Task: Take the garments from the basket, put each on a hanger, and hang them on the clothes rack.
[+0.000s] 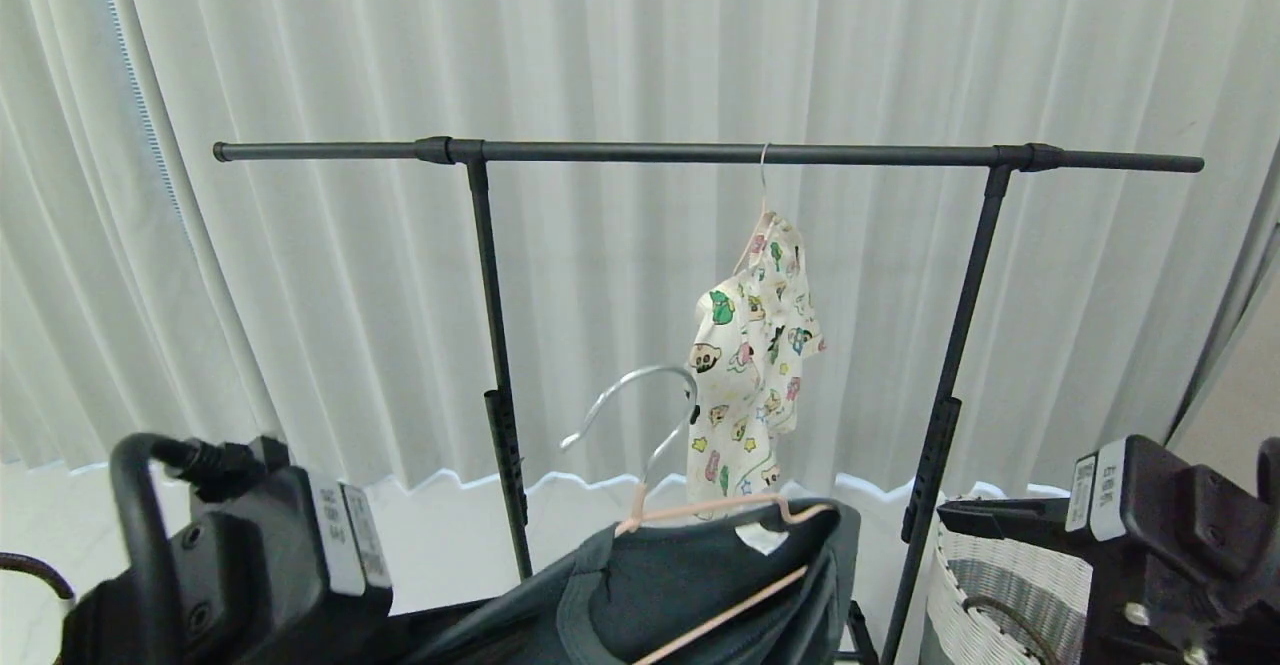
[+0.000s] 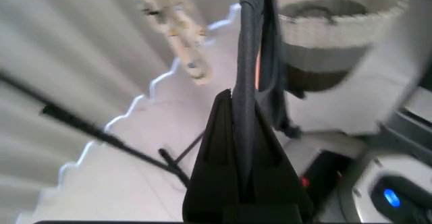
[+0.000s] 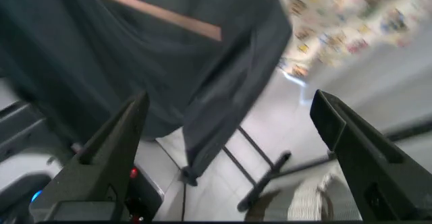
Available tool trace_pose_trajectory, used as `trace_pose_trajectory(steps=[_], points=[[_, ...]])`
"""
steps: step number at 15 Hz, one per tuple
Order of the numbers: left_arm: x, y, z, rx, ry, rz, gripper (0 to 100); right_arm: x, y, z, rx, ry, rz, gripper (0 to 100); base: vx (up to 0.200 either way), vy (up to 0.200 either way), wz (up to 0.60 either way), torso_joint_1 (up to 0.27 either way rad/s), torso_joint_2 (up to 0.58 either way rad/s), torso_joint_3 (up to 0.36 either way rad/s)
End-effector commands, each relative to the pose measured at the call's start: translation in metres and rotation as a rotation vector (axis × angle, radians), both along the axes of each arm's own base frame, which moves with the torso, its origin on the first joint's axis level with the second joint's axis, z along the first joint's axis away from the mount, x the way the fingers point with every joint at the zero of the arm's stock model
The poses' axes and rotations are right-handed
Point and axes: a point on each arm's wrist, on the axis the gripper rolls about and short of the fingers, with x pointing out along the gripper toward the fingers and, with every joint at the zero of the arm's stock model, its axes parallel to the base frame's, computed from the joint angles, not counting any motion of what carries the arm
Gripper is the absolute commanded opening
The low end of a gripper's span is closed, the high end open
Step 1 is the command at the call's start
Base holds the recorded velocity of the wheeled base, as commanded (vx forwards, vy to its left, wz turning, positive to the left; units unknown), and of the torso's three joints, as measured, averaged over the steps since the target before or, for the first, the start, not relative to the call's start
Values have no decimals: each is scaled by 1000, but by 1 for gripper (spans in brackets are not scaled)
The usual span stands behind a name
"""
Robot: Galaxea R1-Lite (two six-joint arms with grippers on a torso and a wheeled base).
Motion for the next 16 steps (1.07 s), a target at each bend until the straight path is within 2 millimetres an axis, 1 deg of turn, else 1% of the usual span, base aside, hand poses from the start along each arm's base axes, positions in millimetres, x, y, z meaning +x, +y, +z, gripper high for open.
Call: trace_pose_trajectory(steps=[1, 4, 6, 8, 11, 14, 16], points=[[-8, 15, -5, -4, -19, -54, 0, 0, 3, 6, -1, -24, 105, 100, 0, 0, 0, 0, 0, 0], [-11, 17, -6, -7, -19, -91, 0, 7, 20, 3, -61, -45, 228, 100, 0, 0, 0, 0, 0, 0], [-13, 15, -4, -15, -20, -142, 0, 17, 44, 3, -90, -48, 319, 100, 0, 0, 0, 0, 0, 0], [-14, 16, -7, 32, -64, -182, 0, 25, 60, 1, -117, -50, 365, 100, 0, 0, 0, 0, 0, 0], [-12, 12, -8, 55, -74, -201, 0, 28, 72, -7, -167, -54, 431, 100, 0, 0, 0, 0, 0, 0], [-14, 11, -8, 55, -75, -225, 0, 27, 83, -11, -177, -47, 453, 100, 0, 0, 0, 0, 0, 0], [-15, 11, -8, 54, -76, -228, 0, 28, 86, -13, -182, -43, 455, 100, 0, 0, 0, 0, 0, 0]])
